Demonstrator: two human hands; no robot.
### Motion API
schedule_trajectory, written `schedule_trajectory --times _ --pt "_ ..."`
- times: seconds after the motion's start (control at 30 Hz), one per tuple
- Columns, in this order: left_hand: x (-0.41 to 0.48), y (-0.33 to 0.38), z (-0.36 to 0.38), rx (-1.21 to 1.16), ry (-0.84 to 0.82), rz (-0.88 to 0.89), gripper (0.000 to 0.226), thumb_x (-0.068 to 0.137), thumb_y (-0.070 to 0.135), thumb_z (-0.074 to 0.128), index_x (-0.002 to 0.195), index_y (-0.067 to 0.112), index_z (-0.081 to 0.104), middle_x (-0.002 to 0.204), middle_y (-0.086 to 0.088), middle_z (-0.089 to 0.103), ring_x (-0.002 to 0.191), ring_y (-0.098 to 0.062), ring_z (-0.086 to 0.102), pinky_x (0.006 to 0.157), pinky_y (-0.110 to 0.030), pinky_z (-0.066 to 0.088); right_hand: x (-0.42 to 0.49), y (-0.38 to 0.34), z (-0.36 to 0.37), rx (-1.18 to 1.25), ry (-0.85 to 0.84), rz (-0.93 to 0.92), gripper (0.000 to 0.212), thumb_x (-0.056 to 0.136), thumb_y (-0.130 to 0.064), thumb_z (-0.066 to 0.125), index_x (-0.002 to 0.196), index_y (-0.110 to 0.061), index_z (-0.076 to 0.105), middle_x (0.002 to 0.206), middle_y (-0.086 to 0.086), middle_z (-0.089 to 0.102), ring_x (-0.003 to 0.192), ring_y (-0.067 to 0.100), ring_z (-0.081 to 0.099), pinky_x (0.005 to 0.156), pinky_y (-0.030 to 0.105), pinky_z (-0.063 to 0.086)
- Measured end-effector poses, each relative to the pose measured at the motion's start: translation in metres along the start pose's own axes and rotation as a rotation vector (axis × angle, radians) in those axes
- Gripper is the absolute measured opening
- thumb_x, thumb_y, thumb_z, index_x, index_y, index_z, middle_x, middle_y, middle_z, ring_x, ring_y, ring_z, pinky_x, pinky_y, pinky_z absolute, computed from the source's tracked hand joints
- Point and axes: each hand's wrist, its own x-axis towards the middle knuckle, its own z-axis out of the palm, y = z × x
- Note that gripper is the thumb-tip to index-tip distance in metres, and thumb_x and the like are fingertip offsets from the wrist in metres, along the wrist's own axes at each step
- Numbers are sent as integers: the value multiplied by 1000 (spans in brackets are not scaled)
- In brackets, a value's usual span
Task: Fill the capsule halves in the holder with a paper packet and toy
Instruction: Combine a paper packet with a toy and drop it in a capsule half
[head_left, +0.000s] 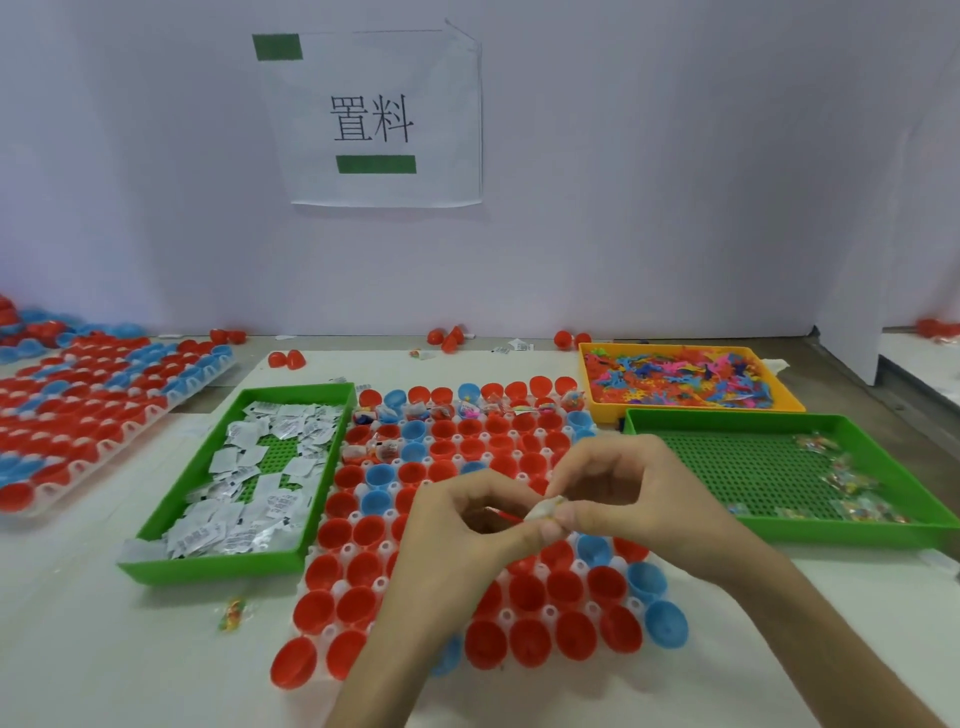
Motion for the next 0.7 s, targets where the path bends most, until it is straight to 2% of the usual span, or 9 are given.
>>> schedule_trajectory --times 0.17,0.33,0.43,0.57,0.63,0.7 --pt "-5 -4 0 -30 67 18 10 77 24 83 86 28 80 84 5 77 84 -12 73 75 -18 56 2 4 15 -42 140 -76 19 80 3 78 82 -15 73 80 10 74 74 20 73 68 24 57" --pt "2 -1 -10 60 139 81 10 79 25 82 87 30 80 81 10 77 81 -9 73 74 -20 58 4 7 28 -25 263 -108 18 81 -5 77 88 -22 73 88 6 76 81 21 74 74 28 59" --pt "13 -1 -32 217 162 73 6 80 25 82 84 28 79 77 13 75 75 -5 72 69 -17 56 7 7 29 -95 295 -105 19 87 -12 73 94 -30 73 99 -1 75 87 20 73 81 30 58" --pt "47 -5 -78 536 225 42 8 82 23 81 78 29 76 69 14 72 68 -1 68 64 -11 53 8 8 17 -132 409 -80 34 88 1 68 82 -32 73 87 -3 73 71 13 70 70 18 55" --pt "65 -10 -93 717 208 29 1 85 19 79 85 19 78 75 13 70 68 -5 67 69 -17 57 9 10 13 -154 440 -61 35 88 3 67 79 -31 73 81 -3 72 67 12 67 67 18 53" --pt "81 -17 -102 898 159 31 5 88 16 75 91 14 79 82 7 70 72 -8 66 77 -27 59 10 11 12 -159 449 -48 35 88 3 67 78 -30 73 79 -3 72 66 12 66 66 20 53"
